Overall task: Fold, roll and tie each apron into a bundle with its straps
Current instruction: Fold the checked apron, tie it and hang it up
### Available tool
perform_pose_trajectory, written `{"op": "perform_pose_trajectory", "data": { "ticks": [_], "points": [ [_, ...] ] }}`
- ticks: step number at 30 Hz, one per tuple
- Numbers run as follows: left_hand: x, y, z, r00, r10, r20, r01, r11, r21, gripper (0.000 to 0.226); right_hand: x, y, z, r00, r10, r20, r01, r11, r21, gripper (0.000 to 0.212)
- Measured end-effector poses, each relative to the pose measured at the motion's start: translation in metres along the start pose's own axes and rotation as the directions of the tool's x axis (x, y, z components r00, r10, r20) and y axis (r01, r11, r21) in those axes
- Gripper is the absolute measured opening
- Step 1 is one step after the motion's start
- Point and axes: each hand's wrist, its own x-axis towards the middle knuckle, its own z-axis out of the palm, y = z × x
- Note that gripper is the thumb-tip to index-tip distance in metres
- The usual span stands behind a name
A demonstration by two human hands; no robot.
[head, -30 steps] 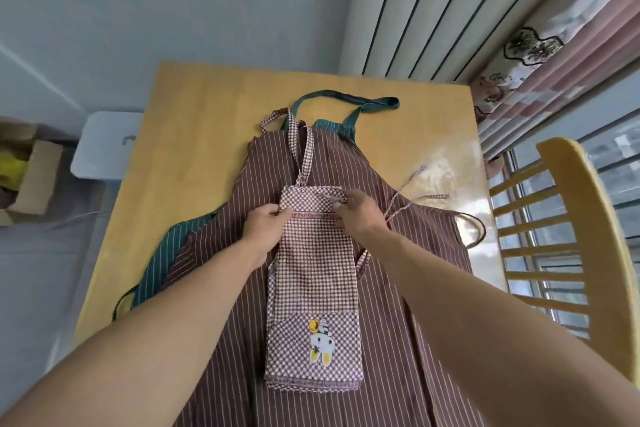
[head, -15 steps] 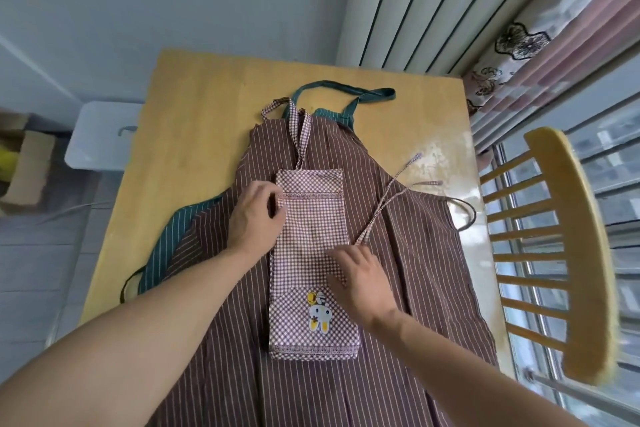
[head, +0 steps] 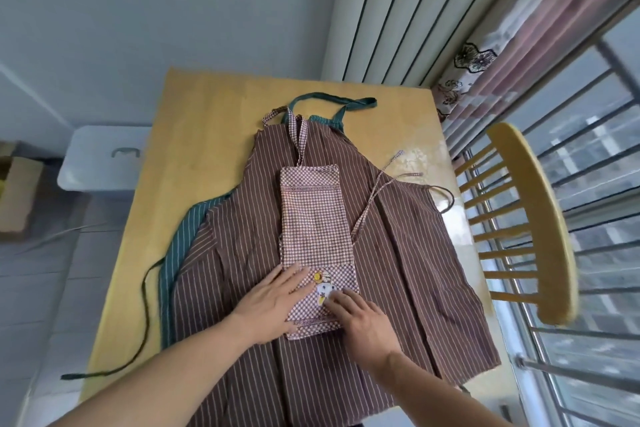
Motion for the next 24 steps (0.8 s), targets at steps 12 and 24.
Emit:
{"op": "perform_pose_trajectory", "data": {
  "ticks": [12,24],
  "points": [
    [-0.032,0.015,-0.015,0.982,-0.133,-0.133,0.086,0.947,-0.311,0.055,-0.006,0.001,-0.091,0.986,0.076,0.151,-0.154,0.776,0.612,0.016],
    [-0.027,0.008,-0.003,0.922,-0.374,0.101,0.237,0.338,-0.911,0.062,0.004,0.003,-0.087,0.975,0.064,0.211,-0.178,0.793,0.582,0.014]
  ]
}}
